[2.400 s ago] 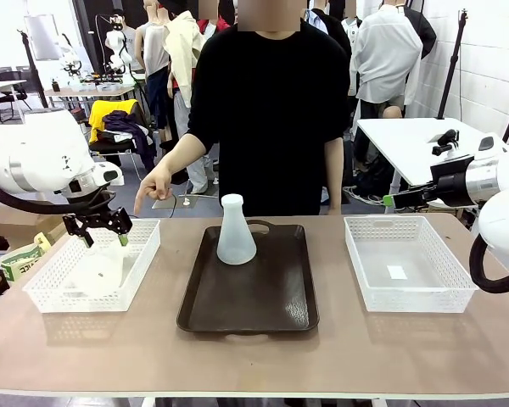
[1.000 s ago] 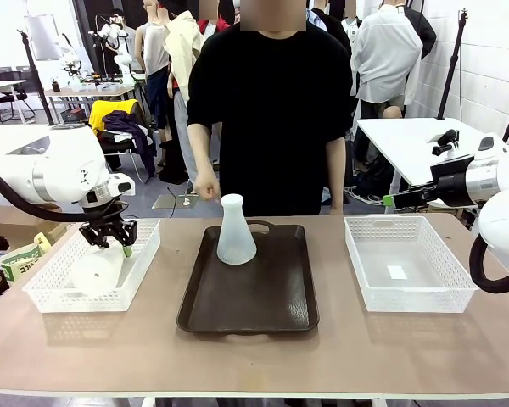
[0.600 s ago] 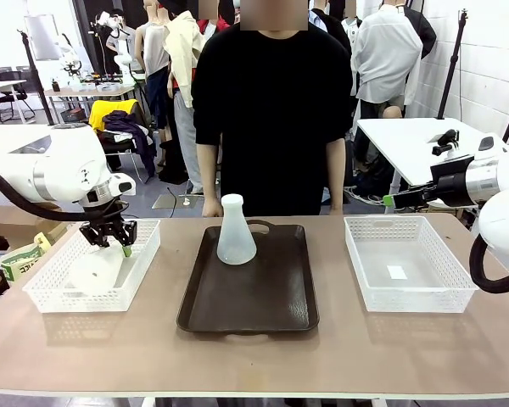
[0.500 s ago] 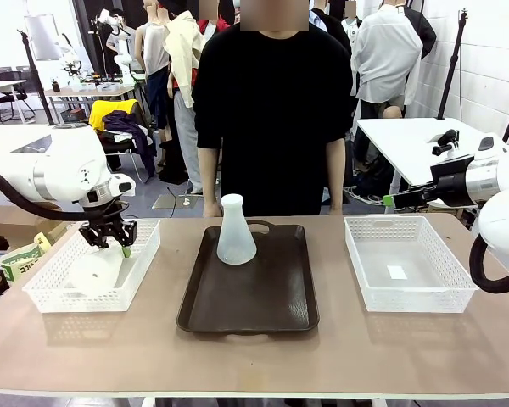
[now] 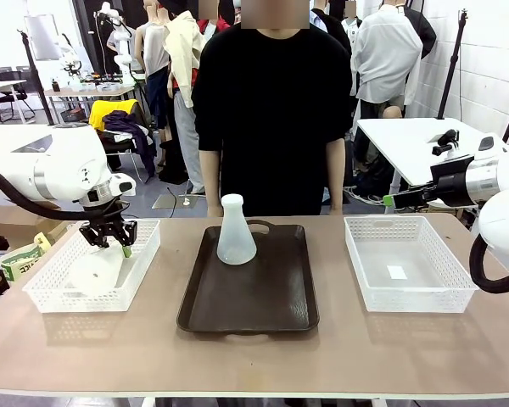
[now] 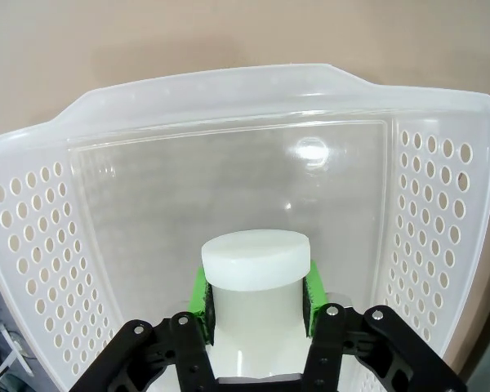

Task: Prepare the laboratory tools.
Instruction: Pick up the Big flask that the person points to, then place the picked Big flask upright in the Handle tray as directed by the person.

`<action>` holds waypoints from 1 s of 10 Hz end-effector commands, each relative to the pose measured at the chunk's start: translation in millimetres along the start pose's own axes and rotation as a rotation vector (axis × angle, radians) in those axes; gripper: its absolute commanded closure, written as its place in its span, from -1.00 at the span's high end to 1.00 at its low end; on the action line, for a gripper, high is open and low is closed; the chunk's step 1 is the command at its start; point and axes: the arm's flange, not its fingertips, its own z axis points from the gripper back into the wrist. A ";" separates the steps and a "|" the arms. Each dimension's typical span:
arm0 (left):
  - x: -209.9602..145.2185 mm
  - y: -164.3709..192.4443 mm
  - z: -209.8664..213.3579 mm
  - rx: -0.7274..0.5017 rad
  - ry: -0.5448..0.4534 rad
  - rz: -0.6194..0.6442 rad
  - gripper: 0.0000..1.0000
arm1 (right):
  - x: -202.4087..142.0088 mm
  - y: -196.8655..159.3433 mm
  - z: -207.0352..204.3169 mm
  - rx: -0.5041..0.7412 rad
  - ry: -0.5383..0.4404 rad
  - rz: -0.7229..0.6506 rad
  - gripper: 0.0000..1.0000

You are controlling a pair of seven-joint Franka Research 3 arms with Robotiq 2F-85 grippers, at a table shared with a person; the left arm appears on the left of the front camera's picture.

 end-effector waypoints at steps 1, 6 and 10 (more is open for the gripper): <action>0.0 0.6 -0.2 -0.002 -0.014 -0.016 -1.00 | 1.1 1.3 0.4 0.005 0.004 -0.007 1.00; 0.0 0.6 -0.2 -0.002 -0.014 -0.016 -1.00 | 1.1 1.3 0.4 0.005 0.004 -0.007 1.00; 0.0 0.6 -0.2 -0.002 -0.014 -0.016 -1.00 | 1.1 1.3 0.4 0.005 0.004 -0.007 1.00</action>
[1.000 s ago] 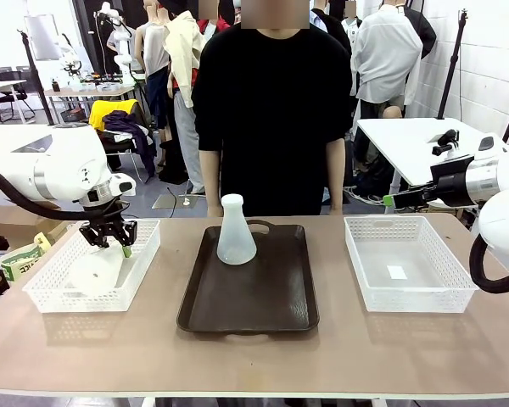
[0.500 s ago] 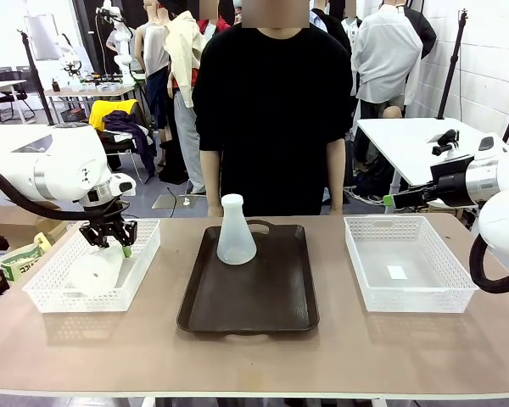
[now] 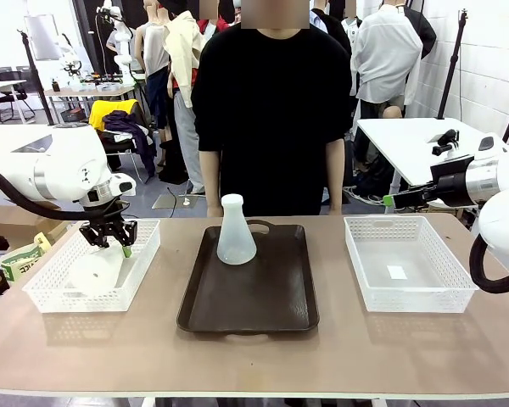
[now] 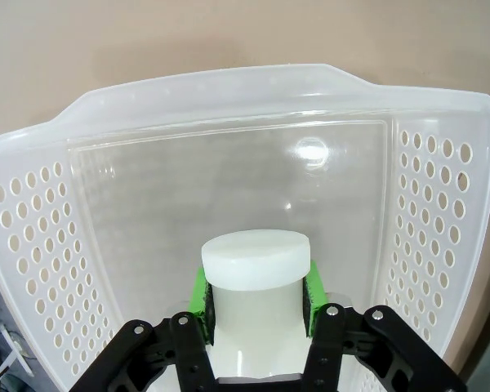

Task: Prepare the laboratory tools.
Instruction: Place the picked Big flask upright in the Handle tray as directed by the person.

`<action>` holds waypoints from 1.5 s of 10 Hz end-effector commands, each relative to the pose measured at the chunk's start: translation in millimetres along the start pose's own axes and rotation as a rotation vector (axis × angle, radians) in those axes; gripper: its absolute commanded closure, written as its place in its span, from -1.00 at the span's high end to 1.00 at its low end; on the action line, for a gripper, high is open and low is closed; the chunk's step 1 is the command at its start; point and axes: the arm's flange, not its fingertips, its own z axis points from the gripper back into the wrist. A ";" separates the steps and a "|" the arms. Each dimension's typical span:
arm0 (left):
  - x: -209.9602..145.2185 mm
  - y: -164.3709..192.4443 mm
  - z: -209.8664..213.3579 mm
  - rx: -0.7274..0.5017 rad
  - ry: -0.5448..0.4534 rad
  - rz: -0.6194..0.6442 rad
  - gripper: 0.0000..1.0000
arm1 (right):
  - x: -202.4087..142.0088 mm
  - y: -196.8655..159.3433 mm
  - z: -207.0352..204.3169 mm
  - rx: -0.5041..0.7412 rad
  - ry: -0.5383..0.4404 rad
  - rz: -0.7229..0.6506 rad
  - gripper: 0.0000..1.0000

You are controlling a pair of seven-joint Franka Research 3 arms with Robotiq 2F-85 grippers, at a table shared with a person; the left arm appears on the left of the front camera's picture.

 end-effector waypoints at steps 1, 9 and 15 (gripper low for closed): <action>0.0 0.7 -0.2 -0.002 -0.014 -0.016 -1.00 | 1.1 1.3 0.4 0.005 0.004 -0.007 1.00; -29.4 -12.7 122.9 -0.079 -0.087 -0.044 -1.00 | 1.1 1.3 0.4 0.005 0.004 -0.007 1.00; -92.9 -35.5 213.8 -0.210 -0.294 -0.291 -1.00 | 1.1 1.3 0.4 0.005 0.004 -0.007 1.00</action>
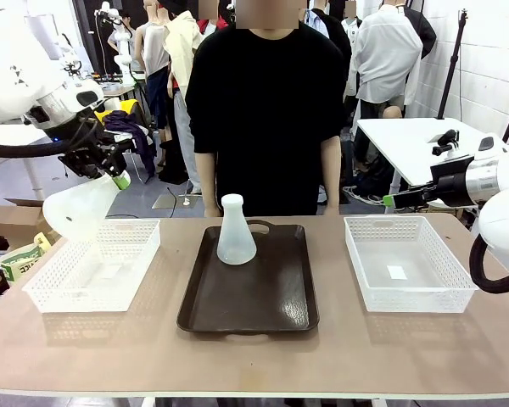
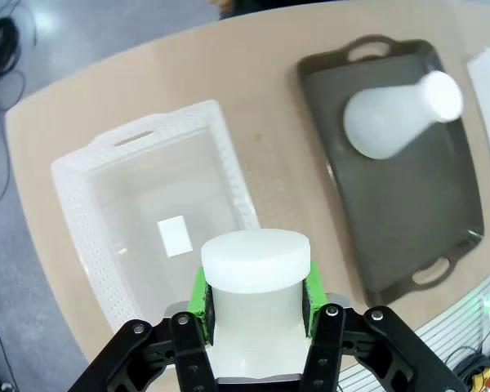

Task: Prepare the laboratory tools.
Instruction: Place the picked Big flask upright in the Handle tray as directed by the person.

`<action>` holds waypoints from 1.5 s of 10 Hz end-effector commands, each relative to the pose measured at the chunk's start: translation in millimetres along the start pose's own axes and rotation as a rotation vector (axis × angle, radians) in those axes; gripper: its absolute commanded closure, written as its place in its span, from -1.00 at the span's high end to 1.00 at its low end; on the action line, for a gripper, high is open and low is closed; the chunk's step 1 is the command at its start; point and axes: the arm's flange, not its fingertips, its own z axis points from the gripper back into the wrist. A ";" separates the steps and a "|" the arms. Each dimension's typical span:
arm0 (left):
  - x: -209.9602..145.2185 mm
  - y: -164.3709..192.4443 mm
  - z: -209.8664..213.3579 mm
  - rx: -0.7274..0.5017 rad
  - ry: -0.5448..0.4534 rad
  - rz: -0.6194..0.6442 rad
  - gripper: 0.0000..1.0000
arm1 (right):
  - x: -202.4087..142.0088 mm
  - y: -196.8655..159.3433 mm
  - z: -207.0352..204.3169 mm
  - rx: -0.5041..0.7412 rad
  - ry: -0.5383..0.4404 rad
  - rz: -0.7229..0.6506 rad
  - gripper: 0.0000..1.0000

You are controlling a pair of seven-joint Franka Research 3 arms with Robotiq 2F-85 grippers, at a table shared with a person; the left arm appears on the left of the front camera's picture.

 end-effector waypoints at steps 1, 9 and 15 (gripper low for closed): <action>-12.7 2.7 -2.7 -0.037 -0.032 -0.043 -1.00 | 1.2 1.4 0.7 0.005 0.004 -0.006 1.00; -9.2 -5.9 1.9 -0.014 -0.008 -0.033 -1.00 | 1.2 1.4 0.7 0.005 0.004 -0.006 1.00; -9.2 -5.9 1.9 -0.014 -0.008 -0.033 -1.00 | 1.2 1.4 0.7 0.005 0.004 -0.006 1.00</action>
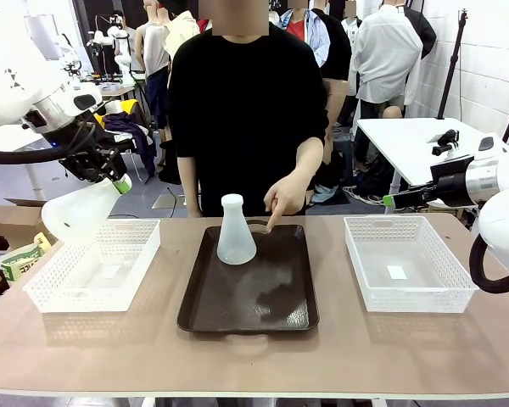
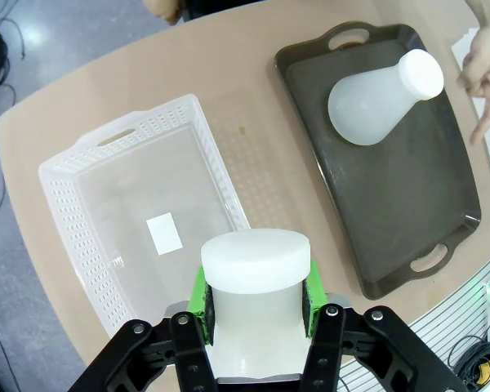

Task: Prepare the laboratory tools.
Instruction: Place the picked Big flask upright in the Handle tray as directed by the person.

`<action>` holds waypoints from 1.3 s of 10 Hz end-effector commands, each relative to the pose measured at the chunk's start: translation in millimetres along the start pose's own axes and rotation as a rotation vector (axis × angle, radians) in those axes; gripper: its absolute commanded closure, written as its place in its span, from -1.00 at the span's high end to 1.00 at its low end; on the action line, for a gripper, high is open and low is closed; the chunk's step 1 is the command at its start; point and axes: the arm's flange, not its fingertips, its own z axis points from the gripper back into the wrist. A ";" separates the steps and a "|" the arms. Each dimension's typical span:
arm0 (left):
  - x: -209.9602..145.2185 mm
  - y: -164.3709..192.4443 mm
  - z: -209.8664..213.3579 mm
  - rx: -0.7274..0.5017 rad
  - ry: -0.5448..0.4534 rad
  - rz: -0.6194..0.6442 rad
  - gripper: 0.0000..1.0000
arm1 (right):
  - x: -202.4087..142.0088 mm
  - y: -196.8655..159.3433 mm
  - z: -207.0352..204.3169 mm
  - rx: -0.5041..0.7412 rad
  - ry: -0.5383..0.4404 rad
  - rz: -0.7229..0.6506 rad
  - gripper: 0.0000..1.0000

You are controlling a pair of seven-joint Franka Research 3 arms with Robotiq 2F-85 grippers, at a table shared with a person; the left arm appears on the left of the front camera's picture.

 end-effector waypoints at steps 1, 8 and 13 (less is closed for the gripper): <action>1.1 -0.9 3.8 0.002 -0.007 0.002 -1.00 | 1.3 1.5 0.7 0.005 0.004 -0.006 1.00; 0.1 -13.9 0.2 -0.038 -0.018 -0.097 -1.00 | 1.3 1.5 0.7 0.005 0.004 -0.006 1.00; 4.3 -72.6 -11.0 -0.406 -0.267 -0.463 -1.00 | 1.3 1.5 0.7 0.005 0.004 -0.006 1.00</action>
